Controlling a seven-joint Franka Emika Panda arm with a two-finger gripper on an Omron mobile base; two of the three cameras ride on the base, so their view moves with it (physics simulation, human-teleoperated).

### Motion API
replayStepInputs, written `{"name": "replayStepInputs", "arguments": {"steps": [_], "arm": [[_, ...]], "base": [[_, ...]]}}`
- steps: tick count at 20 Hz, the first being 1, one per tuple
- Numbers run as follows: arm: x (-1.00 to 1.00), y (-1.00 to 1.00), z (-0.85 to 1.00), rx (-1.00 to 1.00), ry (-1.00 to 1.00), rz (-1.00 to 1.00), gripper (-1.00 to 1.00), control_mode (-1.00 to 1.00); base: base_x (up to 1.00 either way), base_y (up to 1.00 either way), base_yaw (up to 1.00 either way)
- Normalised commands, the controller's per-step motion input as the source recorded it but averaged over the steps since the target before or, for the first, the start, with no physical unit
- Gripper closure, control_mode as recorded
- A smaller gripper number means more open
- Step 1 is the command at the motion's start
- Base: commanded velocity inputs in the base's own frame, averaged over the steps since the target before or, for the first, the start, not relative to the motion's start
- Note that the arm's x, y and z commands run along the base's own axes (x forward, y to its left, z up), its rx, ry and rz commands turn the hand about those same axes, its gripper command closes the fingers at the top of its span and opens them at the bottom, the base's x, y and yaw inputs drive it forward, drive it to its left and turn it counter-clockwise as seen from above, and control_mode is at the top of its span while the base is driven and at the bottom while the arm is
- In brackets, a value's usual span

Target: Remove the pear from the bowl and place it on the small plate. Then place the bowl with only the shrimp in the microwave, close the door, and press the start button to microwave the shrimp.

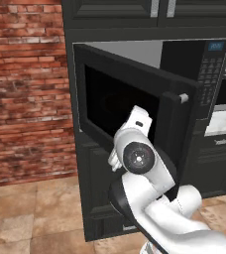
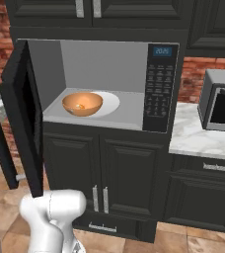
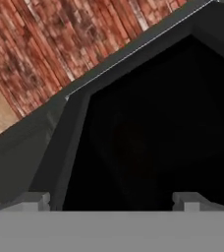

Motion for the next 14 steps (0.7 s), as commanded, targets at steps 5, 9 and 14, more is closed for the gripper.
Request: {"name": "replayStepInputs", "arguments": {"steps": [5, 9, 14], "arm": [[0.71, -0.8, 0.07, 0.1, 0.0, -0.11, -1.0, -1.0], [0.72, -0.73, 0.04, 0.09, 0.0, -0.12, -1.0, -1.0], [0.66, -0.65, 0.16, 0.08, -0.01, -0.1, -1.0, -1.0]], "base": [[0.0, 0.0, 0.0], [0.0, 0.0, 0.0], [0.0, 0.0, 0.0]]}}
